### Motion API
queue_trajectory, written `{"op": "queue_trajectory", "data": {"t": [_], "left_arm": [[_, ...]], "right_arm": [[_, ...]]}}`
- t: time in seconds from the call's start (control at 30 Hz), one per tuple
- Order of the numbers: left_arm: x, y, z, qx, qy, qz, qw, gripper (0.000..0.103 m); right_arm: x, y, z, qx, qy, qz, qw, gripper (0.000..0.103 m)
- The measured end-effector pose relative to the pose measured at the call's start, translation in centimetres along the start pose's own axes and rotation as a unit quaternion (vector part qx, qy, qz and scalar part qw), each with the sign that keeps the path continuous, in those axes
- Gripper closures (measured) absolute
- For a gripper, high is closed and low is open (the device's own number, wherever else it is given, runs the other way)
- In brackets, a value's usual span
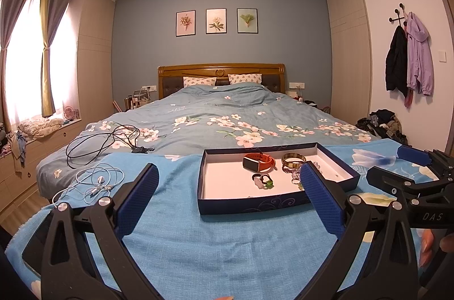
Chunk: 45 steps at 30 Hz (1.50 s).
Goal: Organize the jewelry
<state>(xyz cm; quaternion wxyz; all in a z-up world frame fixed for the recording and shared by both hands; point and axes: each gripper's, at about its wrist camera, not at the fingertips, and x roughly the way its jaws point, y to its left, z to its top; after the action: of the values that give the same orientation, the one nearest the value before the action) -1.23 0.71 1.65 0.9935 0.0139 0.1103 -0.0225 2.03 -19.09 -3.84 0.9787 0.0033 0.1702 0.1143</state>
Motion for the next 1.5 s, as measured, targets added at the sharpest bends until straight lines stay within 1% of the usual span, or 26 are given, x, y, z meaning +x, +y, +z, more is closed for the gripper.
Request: {"op": "queue_trajectory", "data": {"t": [1.5], "left_arm": [[0.19,-0.36,-0.17,0.000,0.002,-0.005,1.0000,0.005]], "right_arm": [[0.18,-0.43,-0.05,0.003,0.003,0.000,1.000,0.007]]}}
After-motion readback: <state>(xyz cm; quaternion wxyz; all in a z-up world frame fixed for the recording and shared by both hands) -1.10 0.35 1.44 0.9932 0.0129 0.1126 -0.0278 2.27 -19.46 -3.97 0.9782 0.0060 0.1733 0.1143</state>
